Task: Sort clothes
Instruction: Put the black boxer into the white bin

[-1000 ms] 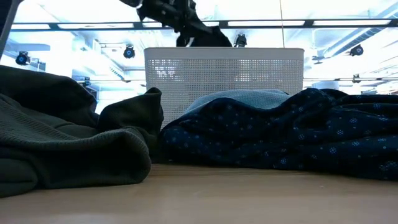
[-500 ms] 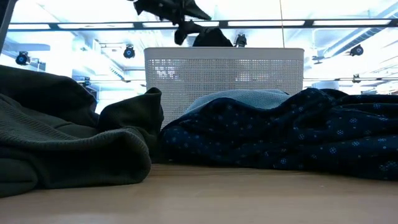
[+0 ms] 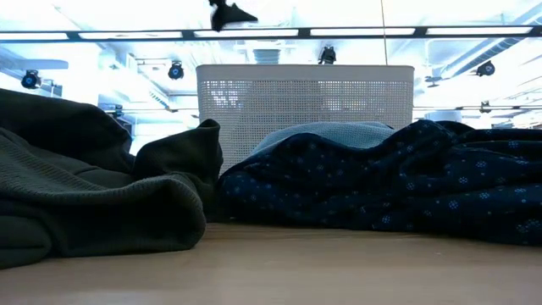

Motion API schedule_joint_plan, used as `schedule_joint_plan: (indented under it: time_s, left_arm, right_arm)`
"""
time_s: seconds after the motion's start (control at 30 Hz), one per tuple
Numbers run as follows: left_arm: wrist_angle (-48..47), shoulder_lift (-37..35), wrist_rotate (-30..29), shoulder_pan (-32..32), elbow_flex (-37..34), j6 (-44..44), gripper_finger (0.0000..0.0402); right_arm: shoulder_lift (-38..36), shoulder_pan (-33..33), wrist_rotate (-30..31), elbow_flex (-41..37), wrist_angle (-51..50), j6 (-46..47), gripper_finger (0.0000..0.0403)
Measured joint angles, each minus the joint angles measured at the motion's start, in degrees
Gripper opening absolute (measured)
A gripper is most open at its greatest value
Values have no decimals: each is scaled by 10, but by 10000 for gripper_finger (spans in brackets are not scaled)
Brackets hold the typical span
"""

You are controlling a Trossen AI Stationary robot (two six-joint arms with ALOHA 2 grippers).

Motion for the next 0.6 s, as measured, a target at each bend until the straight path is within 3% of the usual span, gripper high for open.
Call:
schedule_joint_plan:
  time_s: [0.1,0.37,0.6]
  left_arm:
    - [-6,-38,-21,0,0,-9,289]
    - [-8,-138,-95,-14,0,-30,260]
    - [-34,-191,-141,-24,0,-45,238]
  right_arm:
    - [0,-42,-20,-2,0,-59,4]
    - [16,-192,-208,-26,14,-184,1]
    - [75,-277,-263,-59,59,-260,0]
